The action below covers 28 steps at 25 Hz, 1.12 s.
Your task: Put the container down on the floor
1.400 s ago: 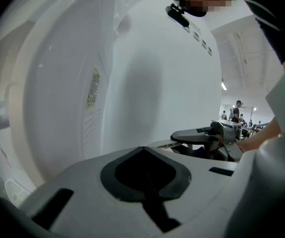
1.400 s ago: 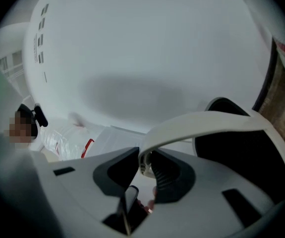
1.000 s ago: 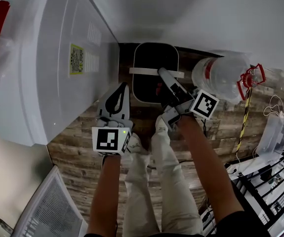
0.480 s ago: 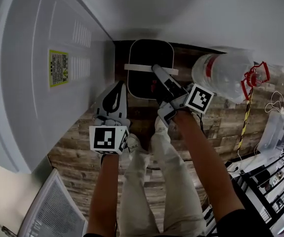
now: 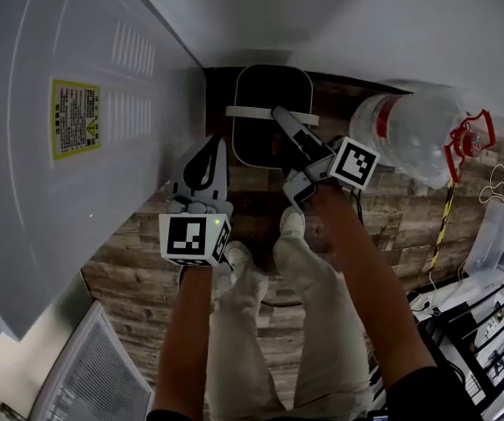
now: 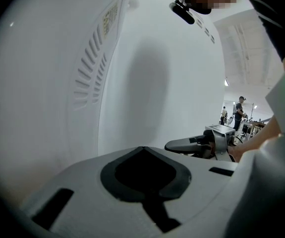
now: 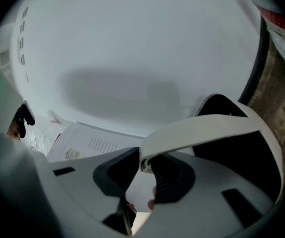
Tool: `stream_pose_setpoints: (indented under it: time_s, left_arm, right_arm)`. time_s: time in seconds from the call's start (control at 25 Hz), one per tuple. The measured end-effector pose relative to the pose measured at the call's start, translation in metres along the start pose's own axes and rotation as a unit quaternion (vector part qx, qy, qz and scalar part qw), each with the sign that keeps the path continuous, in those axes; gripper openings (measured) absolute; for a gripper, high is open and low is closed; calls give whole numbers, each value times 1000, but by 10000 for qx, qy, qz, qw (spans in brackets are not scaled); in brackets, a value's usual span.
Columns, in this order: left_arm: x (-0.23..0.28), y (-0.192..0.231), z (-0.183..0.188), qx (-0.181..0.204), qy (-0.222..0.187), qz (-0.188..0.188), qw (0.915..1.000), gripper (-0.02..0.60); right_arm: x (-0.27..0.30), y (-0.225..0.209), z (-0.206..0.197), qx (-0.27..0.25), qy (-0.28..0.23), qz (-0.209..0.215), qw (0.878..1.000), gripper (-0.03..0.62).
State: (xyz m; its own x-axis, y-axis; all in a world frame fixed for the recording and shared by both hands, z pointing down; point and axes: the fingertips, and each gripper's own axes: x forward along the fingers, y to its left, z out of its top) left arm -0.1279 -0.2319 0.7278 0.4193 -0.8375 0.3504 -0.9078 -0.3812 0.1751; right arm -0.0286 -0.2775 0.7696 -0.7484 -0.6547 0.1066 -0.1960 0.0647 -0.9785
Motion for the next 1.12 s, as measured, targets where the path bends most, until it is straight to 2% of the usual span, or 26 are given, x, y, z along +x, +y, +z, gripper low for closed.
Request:
stream_pose_setpoints:
  time_s: [0.48, 0.8, 1.12]
  left_arm:
    - [21, 6, -36, 117, 112, -55, 9999, 18]
    - [33, 6, -46, 99, 104, -73, 9999, 18]
    - [38, 3, -57, 106, 173, -117, 9997, 18]
  right_arm:
    - [11, -58, 1, 72, 47, -148, 9999, 87]
    - [14, -77, 5, 20, 175, -105, 9998, 87]
    - [9, -102, 7, 4, 325, -238, 9992, 87]
